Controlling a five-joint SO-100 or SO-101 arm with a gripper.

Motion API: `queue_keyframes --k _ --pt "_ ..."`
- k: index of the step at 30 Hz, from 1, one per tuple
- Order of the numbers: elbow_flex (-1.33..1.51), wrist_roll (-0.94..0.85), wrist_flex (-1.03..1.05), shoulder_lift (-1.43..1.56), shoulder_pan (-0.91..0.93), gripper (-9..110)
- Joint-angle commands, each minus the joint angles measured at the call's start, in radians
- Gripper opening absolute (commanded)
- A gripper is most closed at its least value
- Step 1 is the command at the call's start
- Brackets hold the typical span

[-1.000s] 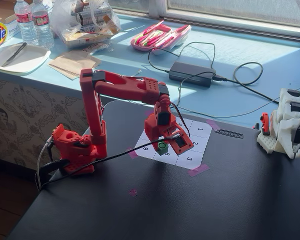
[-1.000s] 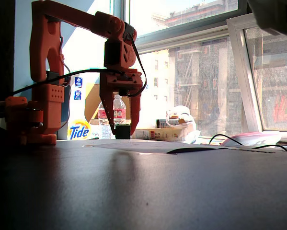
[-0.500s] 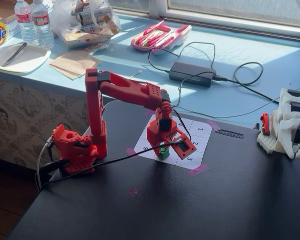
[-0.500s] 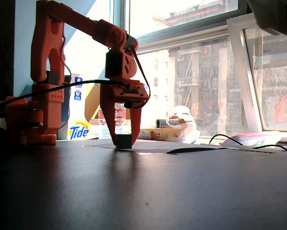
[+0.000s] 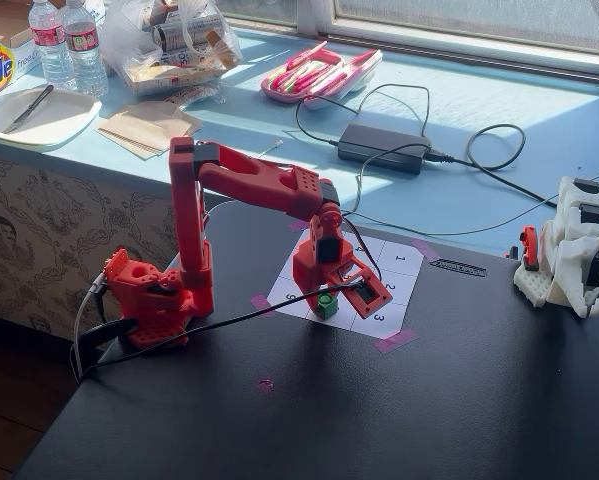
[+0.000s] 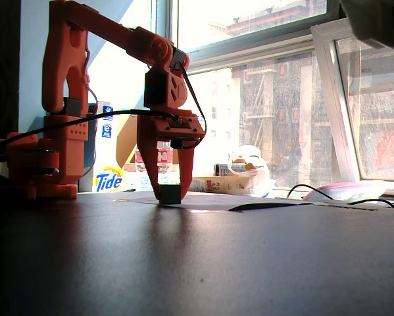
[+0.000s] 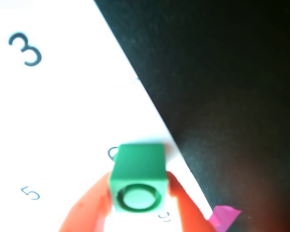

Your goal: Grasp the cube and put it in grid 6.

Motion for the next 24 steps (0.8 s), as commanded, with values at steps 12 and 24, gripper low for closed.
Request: queue_keyframes --k 12,24 --pt "-0.012 -0.002 0.055 0.074 -0.003 0" --pt "-0.015 -0.009 0.081 0.14 0.023 0"
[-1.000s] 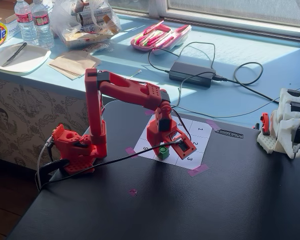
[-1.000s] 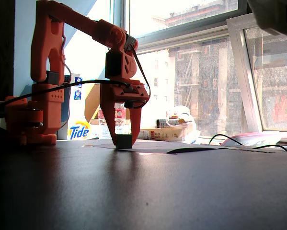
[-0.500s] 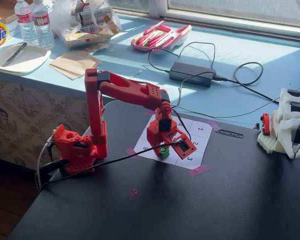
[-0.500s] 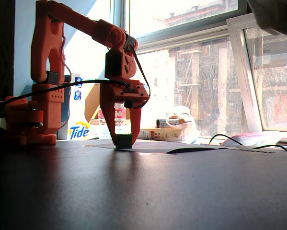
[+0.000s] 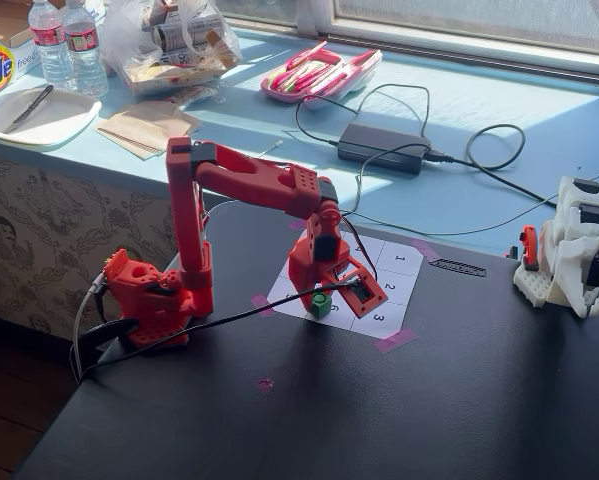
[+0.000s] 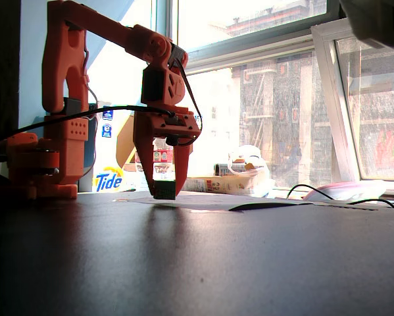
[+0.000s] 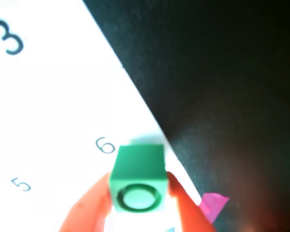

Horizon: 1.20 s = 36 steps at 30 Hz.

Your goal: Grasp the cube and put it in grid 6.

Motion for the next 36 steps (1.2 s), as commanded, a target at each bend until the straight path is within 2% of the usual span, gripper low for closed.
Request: queue_keyframes --k 1,7,13,23,28,36 --pt "-0.023 -0.011 0.025 0.098 0.026 0" --pt "-0.067 -0.014 0.126 0.199 0.101 0" --pt "-0.071 -0.038 0.187 0.311 0.259 0" --pt "-0.051 -0.132 0.196 0.399 0.491 0" --pt "-0.025 -0.112 0.176 0.407 0.417 0" --pt "0.08 -0.086 0.161 0.407 0.12 0"
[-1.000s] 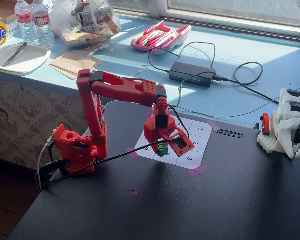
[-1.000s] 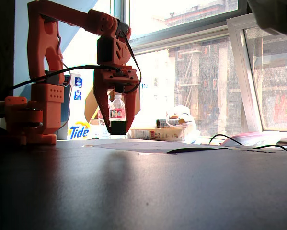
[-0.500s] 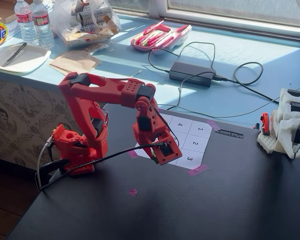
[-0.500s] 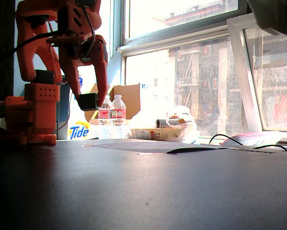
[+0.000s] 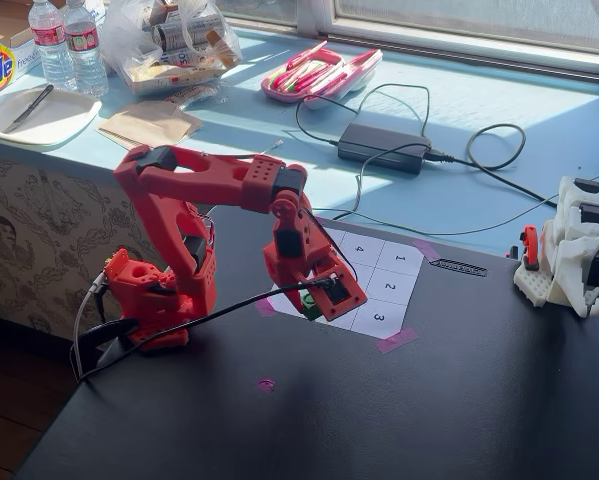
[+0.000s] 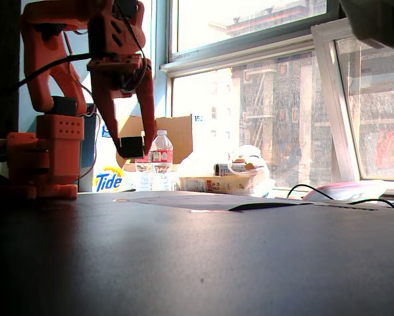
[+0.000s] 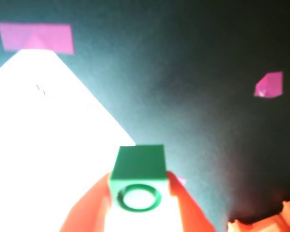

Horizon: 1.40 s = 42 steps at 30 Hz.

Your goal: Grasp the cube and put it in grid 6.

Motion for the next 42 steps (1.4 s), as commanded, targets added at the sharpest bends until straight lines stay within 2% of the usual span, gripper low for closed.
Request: queue_keyframes --k 1,8,20,28,30,32,33,42 --pt "0.009 -0.002 -0.009 0.038 -0.103 0" --pt "0.092 -0.061 -0.08 0.04 -0.184 0" --pt "0.238 0.055 -0.549 -0.071 -0.204 1" --pt "0.264 0.048 -0.575 -0.095 -0.215 1" --pt "0.265 0.046 -0.568 -0.087 -0.213 16" --pt "0.268 0.048 -0.563 -0.074 -0.212 20" --pt "0.27 0.052 -0.552 -0.061 -0.212 27" --pt "0.291 0.077 -0.509 0.181 -0.19 30"
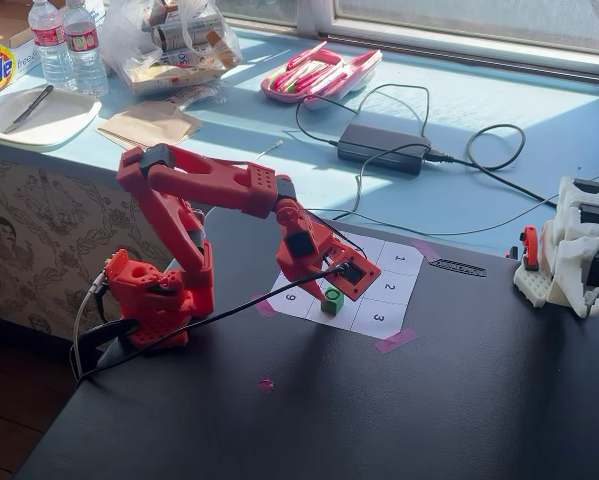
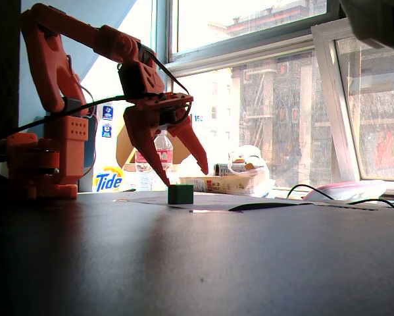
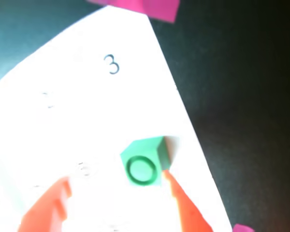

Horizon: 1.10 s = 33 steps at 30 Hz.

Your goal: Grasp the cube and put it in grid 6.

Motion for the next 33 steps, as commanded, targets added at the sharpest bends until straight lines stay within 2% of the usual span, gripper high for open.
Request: queue_keyframes --k 1,8,16,26,33 --pt "-0.003 0.028 0.023 0.163 0.028 30" --pt "0.002 0.077 0.084 0.405 0.216 30" --pt "0.324 0.077 -0.124 0.669 0.581 26" --pt "0.442 0.175 -0.008 0.779 0.626 25" --pt "0.457 0.281 0.086 0.718 0.635 24"
